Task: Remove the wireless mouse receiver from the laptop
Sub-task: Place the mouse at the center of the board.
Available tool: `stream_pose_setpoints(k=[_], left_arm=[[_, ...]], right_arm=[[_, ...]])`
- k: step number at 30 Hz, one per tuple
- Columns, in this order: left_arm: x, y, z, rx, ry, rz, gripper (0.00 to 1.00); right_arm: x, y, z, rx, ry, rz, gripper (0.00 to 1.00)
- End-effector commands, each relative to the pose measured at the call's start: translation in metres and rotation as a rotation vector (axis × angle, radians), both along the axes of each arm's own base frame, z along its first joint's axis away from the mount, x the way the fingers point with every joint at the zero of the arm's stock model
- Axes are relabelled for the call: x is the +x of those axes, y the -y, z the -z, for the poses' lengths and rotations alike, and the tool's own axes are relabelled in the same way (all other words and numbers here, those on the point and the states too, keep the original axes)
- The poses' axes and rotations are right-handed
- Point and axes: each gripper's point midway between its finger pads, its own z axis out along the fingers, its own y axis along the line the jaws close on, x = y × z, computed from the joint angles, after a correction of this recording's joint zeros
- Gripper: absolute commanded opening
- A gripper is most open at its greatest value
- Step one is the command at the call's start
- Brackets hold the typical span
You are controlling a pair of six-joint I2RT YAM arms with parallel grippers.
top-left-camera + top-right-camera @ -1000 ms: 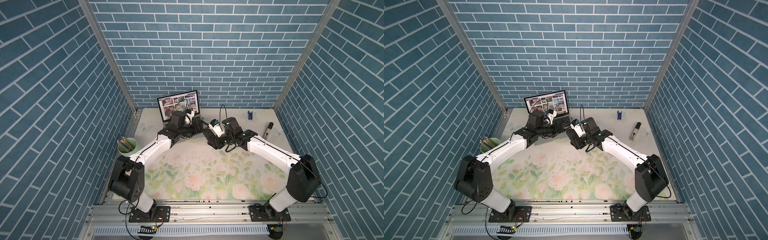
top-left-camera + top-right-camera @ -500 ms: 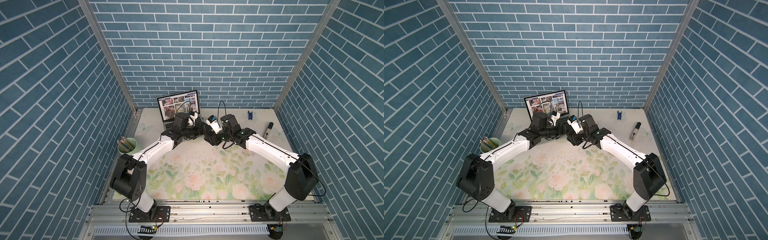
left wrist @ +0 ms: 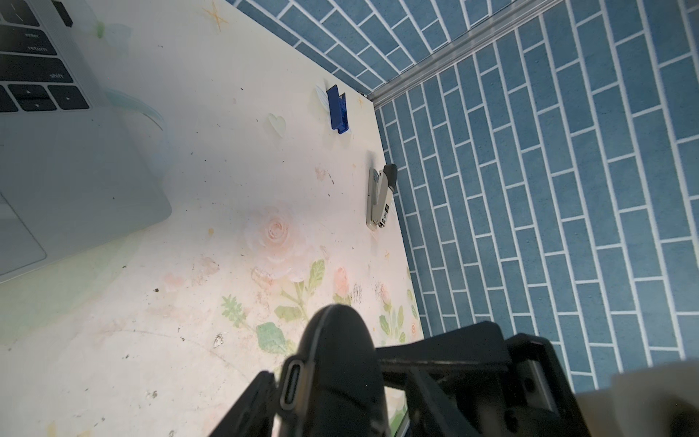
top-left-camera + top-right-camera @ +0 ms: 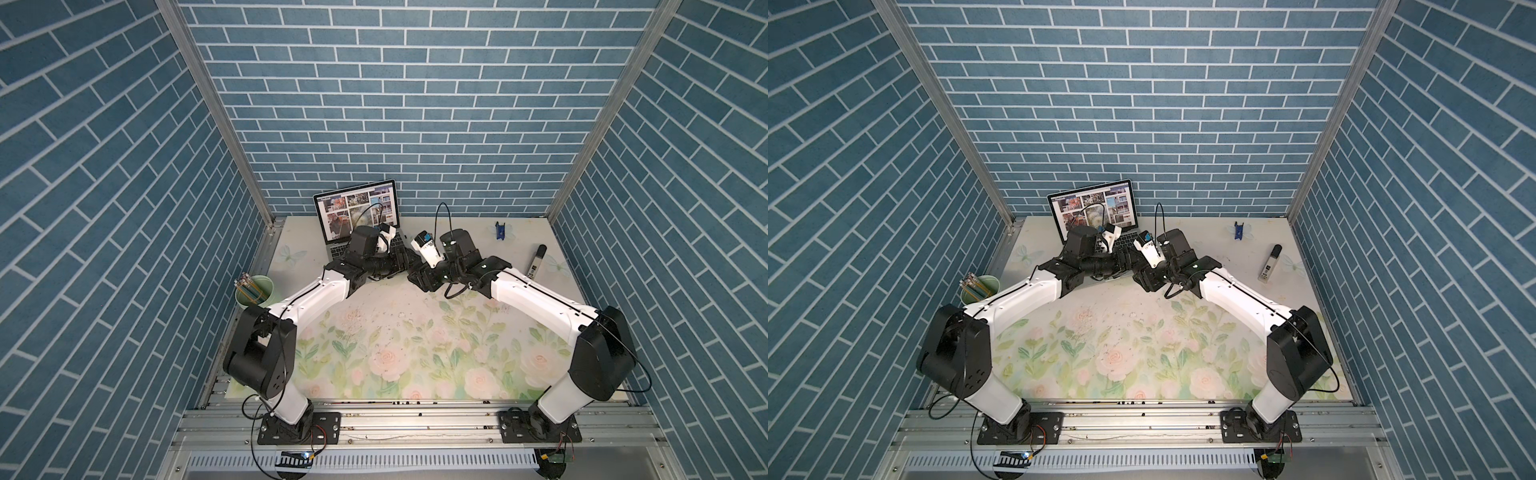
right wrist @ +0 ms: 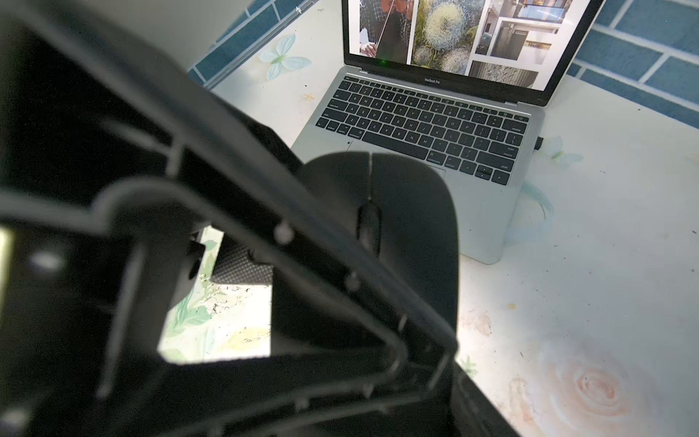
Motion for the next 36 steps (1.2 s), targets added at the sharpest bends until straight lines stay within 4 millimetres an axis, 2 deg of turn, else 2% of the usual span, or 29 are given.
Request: stream_pose_setpoints(k=[1,5,9,14,16,18,20,23,26,29,32,36], left_arm=[[0.007,-0.002,-0.008,0.017,0.038,-0.003,0.52],[0.009,-0.007,-0.009,0.029,0.044,-0.011,0.49],[0.012,-0.009,-0.010,0.034,0.046,-0.014,0.36],[0.010,-0.007,-0.010,0.018,0.042,0.001,0.36],[0.009,-0.006,-0.010,0.010,0.038,0.009,0.42],[0.006,-0.005,-0.010,0.007,0.034,0.018,0.59],[0.005,-0.005,-0.010,0.006,0.034,0.021,0.69],[0.003,-0.005,-0.009,0.006,0.031,0.024,0.73],[0.003,-0.005,-0.008,0.007,0.029,0.023,0.68],[0.003,-0.005,-0.005,0.008,0.022,0.024,0.52],[0.003,-0.004,-0.004,0.004,0.018,0.030,0.42],[0.001,-0.002,-0.004,-0.002,0.015,0.038,0.37]], right_arm=[[-0.004,-0.002,-0.006,0.018,0.021,-0.010,0.47],[-0.005,0.000,-0.005,0.016,0.018,-0.010,0.47],[-0.006,0.000,-0.002,0.013,0.016,-0.008,0.47],[-0.006,0.001,-0.004,0.016,0.020,-0.007,0.47],[-0.006,0.001,-0.004,0.019,0.022,-0.005,0.47],[-0.005,0.000,-0.005,0.021,0.024,-0.005,0.47],[-0.004,-0.001,-0.006,0.024,0.026,-0.006,0.47],[-0.002,-0.004,-0.007,0.030,0.028,-0.008,0.47],[-0.001,-0.006,-0.008,0.034,0.028,-0.009,0.47],[0.000,-0.006,-0.008,0.034,0.030,-0.008,0.47],[0.000,-0.006,-0.009,0.033,0.029,-0.006,0.47],[-0.001,-0.006,-0.007,0.030,0.027,-0.008,0.47]])
